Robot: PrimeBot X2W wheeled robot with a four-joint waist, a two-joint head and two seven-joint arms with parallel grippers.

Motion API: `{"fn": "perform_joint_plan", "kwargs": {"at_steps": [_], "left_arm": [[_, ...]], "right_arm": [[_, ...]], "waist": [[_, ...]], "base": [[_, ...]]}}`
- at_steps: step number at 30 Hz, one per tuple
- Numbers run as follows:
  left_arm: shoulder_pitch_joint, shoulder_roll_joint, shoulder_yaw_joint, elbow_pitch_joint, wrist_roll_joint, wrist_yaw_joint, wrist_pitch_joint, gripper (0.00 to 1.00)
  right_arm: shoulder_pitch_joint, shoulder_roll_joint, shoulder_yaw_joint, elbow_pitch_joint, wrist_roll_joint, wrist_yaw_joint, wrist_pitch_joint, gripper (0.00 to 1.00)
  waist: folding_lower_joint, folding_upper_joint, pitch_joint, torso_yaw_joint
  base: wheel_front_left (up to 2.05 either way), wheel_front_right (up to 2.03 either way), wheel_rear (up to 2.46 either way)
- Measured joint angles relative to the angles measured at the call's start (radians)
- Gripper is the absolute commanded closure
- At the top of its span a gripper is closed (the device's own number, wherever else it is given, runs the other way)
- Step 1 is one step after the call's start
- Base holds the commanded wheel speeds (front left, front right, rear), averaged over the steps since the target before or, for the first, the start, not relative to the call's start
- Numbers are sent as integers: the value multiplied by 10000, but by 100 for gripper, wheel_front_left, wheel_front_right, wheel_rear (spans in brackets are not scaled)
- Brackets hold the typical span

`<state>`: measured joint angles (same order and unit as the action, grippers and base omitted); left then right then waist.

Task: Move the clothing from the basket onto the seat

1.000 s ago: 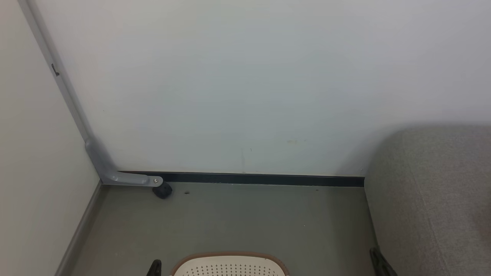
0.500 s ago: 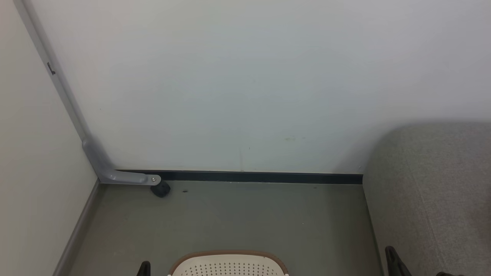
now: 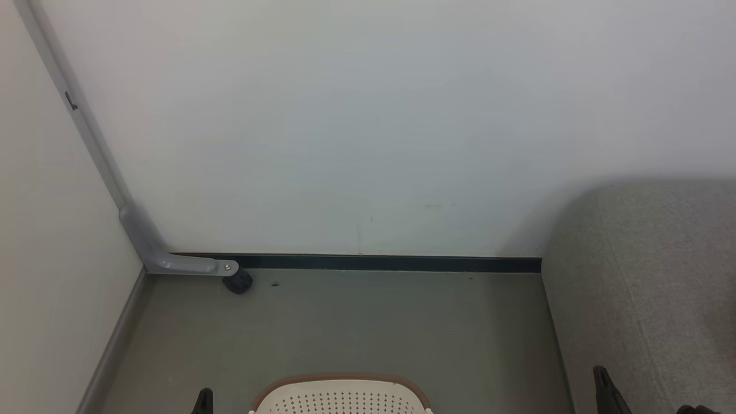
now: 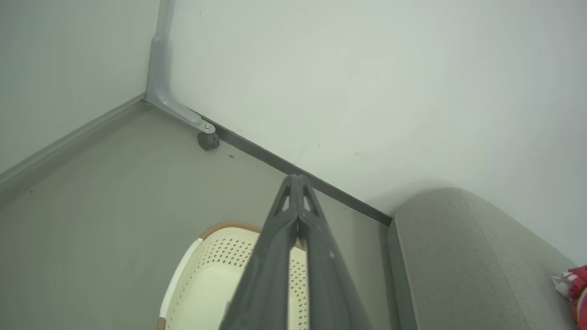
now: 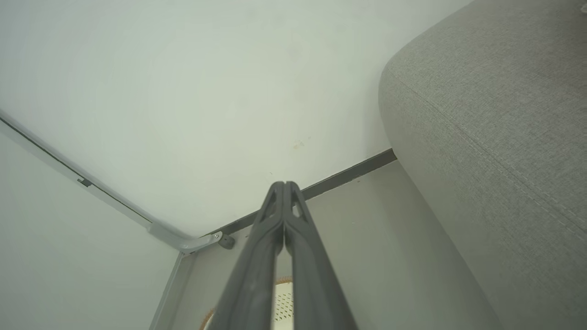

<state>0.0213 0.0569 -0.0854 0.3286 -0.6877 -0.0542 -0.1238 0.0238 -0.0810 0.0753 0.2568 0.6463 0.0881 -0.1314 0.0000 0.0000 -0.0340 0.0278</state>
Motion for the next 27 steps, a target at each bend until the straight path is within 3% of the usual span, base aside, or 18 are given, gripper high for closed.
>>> {"fn": "perform_joint_plan", "kwargs": {"at_steps": [27], "left_arm": [[-364, -38, 721, -105, -3705, -265, 978, 100]], "right_arm": [[-403, 159, -888, 151, 3881, 92, 1047, 100]], "waist": [[0, 0, 148, -115]], "base": [[0, 0, 0]]}}
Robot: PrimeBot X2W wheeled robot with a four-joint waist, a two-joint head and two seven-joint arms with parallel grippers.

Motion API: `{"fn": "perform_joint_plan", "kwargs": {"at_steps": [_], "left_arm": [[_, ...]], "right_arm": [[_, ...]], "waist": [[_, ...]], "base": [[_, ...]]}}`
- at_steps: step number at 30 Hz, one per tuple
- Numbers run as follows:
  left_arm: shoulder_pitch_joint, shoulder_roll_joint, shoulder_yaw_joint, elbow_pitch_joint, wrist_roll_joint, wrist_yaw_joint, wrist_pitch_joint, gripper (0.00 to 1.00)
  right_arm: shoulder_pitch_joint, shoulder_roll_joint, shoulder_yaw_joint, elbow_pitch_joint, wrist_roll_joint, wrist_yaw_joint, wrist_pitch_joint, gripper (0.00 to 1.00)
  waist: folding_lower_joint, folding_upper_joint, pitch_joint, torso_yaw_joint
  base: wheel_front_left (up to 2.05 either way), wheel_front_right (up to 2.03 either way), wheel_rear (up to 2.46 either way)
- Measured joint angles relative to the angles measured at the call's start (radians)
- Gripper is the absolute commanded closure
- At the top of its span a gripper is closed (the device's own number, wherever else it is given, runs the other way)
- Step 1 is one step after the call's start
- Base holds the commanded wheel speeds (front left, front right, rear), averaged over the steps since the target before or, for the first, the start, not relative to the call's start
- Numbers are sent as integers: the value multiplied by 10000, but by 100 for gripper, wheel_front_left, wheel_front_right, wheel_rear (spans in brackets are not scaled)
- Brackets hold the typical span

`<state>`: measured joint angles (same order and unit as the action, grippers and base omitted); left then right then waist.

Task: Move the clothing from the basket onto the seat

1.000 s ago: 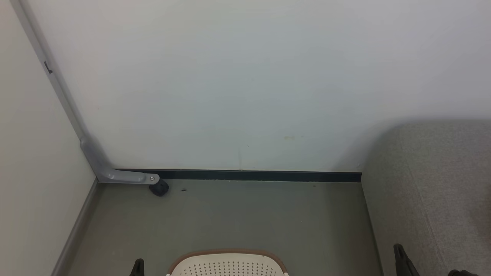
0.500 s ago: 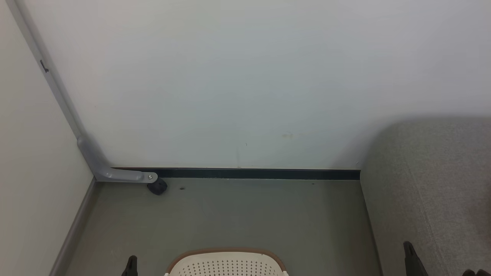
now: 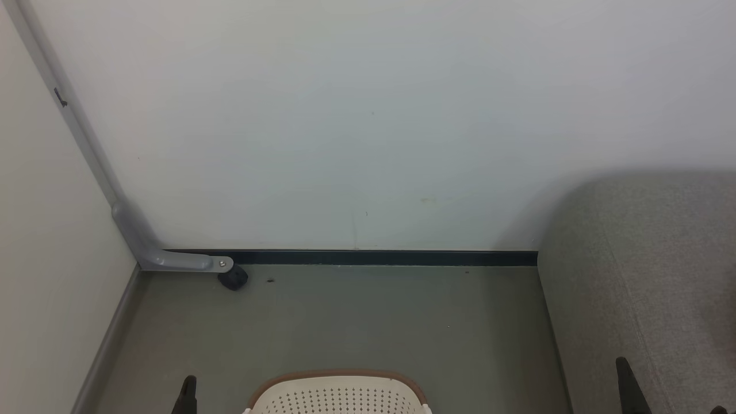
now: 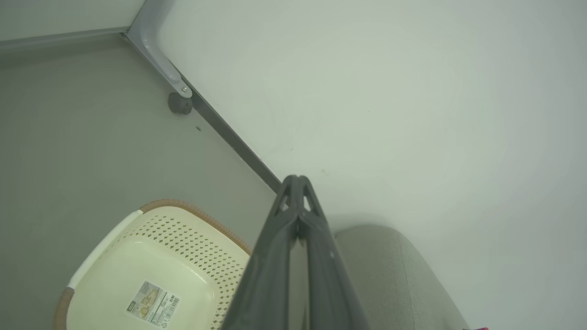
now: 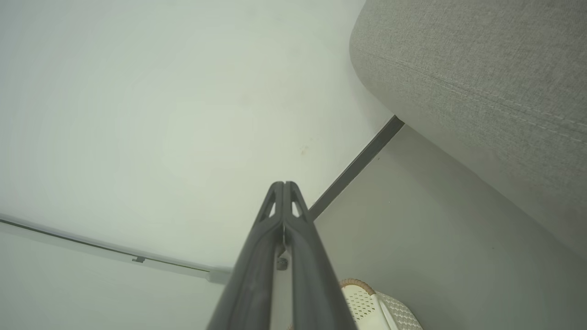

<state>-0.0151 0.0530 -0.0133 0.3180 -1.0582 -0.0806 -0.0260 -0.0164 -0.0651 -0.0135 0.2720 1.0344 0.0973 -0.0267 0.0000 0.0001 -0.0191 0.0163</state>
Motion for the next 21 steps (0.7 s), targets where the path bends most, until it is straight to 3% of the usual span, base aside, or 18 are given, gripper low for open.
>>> {"fn": "perform_joint_plan", "kwargs": {"at_steps": [21], "left_arm": [[-249, -65, 518, -65, -2777, -253, 779, 100]], "right_arm": [[-389, 128, -667, 153, 3030, 100, 736, 100]], "waist": [[0, 0, 115, -89]], "base": [[0, 0, 0]]}}
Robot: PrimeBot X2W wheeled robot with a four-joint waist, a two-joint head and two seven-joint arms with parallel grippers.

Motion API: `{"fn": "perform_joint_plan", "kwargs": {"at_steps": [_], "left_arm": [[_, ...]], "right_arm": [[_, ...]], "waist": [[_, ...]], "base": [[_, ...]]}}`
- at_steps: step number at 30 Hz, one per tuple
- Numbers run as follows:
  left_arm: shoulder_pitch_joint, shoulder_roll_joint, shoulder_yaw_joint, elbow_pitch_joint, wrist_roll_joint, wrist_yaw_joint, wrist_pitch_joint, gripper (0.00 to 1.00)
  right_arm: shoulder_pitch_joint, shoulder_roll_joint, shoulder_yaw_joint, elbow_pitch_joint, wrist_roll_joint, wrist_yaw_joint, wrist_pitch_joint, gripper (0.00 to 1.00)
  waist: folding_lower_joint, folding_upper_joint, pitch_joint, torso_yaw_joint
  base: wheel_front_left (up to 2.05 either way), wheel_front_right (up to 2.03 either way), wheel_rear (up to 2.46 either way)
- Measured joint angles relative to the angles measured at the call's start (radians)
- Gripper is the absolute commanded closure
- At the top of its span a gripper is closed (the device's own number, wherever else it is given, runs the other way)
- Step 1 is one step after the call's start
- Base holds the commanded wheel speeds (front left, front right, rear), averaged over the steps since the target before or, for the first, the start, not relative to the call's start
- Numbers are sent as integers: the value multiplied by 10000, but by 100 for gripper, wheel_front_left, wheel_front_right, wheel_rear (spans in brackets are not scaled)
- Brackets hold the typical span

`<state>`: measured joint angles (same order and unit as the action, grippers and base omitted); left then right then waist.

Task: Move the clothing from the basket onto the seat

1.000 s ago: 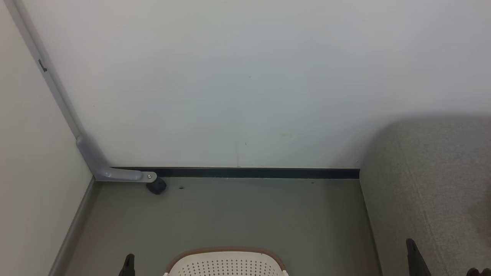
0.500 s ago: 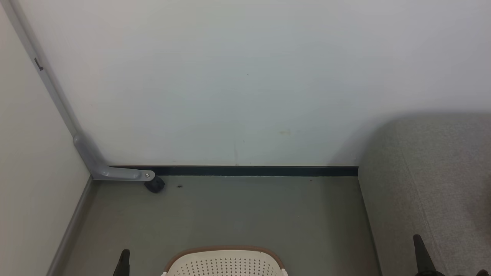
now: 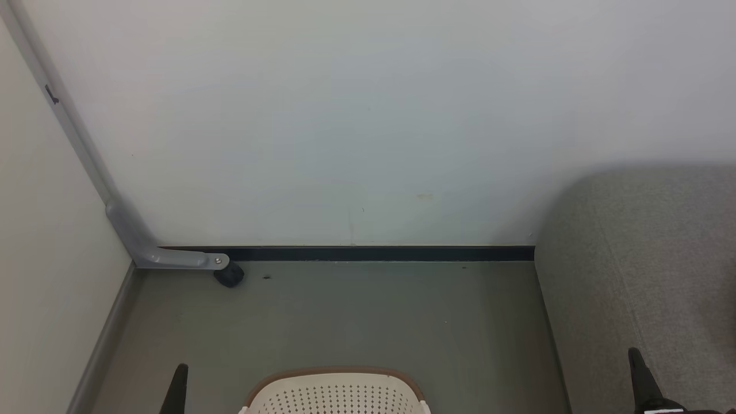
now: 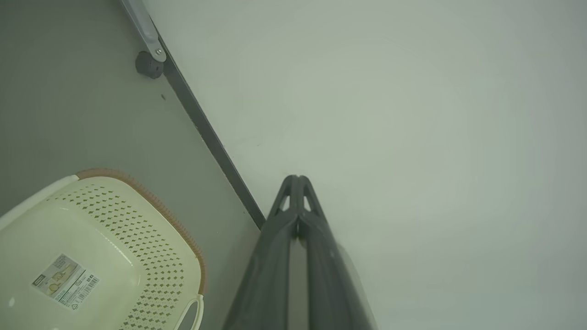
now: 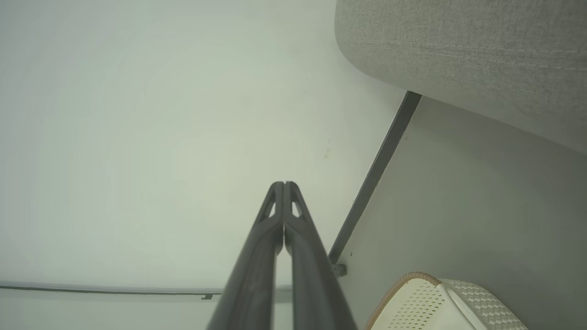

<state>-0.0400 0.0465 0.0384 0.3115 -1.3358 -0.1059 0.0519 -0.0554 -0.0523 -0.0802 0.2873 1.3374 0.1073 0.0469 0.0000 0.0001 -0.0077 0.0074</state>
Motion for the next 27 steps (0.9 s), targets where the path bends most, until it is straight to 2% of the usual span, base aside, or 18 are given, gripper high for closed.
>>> {"fn": "perform_joint_plan", "kwargs": {"at_steps": [18, 27], "left_arm": [[-300, -36, 477, -48, -2454, -102, 600, 100], [-349, -46, 483, -65, -2635, -180, 612, 100]], "right_arm": [[-221, 82, -558, 117, 2545, 86, 644, 100], [-222, 88, -575, 119, 2564, 86, 663, 100]], "waist": [[0, 0, 95, -75], [0, 0, 95, -75]], "base": [[0, 0, 0], [0, 0, 0]]}}
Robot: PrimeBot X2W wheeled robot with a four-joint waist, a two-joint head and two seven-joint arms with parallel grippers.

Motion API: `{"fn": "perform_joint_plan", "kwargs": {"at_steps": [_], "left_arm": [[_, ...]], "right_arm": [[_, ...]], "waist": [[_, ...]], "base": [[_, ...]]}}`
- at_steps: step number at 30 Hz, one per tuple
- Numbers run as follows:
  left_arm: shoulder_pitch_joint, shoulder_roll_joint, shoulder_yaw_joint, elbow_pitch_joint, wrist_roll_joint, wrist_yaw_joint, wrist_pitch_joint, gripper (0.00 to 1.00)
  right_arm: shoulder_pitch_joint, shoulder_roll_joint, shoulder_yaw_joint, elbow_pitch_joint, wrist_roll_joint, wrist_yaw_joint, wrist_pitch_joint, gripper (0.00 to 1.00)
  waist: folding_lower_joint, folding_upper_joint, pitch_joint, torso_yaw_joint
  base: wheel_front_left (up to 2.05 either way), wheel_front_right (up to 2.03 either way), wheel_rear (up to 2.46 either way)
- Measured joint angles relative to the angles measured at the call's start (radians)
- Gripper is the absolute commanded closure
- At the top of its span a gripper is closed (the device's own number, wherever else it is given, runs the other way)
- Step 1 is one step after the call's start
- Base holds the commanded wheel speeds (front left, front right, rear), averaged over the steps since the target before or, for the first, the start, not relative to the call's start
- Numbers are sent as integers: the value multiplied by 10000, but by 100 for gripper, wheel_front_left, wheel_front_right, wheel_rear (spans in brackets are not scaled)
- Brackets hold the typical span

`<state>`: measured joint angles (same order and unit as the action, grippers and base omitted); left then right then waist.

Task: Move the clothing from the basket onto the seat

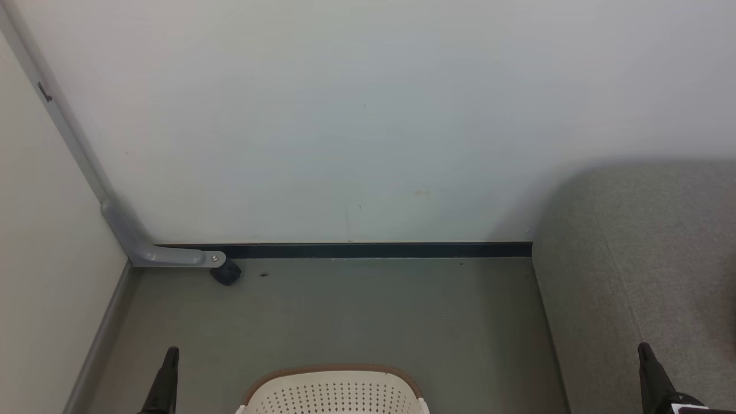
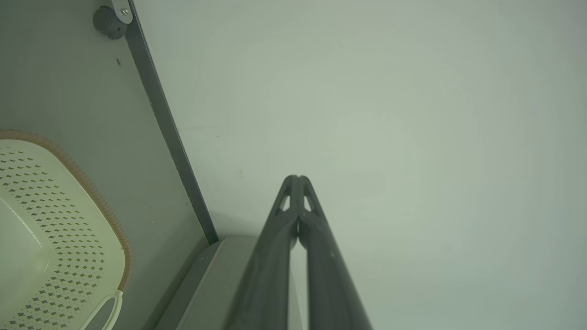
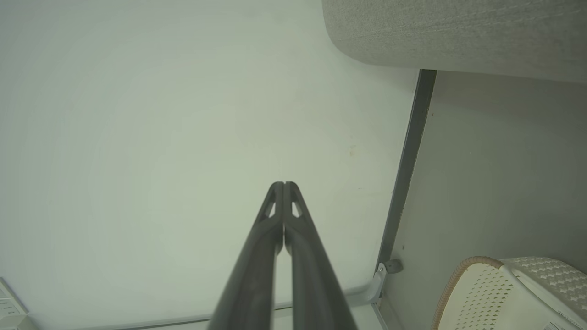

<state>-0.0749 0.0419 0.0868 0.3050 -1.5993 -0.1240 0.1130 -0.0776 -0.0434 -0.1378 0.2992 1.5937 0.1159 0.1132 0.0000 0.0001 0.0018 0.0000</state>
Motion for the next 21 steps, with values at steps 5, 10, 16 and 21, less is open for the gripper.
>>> {"fn": "perform_joint_plan", "kwargs": {"at_steps": [5, 10, 16, 21], "left_arm": [[0, -2, 0, 0, 0, 0, 0, 100], [0, -4, 0, -2, 0, 0, 0, 100], [0, -4, 0, -4, 0, 0, 0, 100], [0, -4, 0, -8, 0, 0, 0, 100]], "right_arm": [[0, 0, 0, -2, 0, 0, 0, 100], [0, 0, 0, -2, 2, 0, 0, 100], [0, 2, 2, -2, 2, 0, 0, 100], [0, 2, 2, -2, 2, 0, 0, 100]], "waist": [[0, -1, 0, 0], [0, -1, 0, 0], [0, -1, 0, 0], [0, 0, 0, 0]], "base": [[0, 0, 0], [0, 0, 0], [0, 0, 0], [0, 0, 0]]}}
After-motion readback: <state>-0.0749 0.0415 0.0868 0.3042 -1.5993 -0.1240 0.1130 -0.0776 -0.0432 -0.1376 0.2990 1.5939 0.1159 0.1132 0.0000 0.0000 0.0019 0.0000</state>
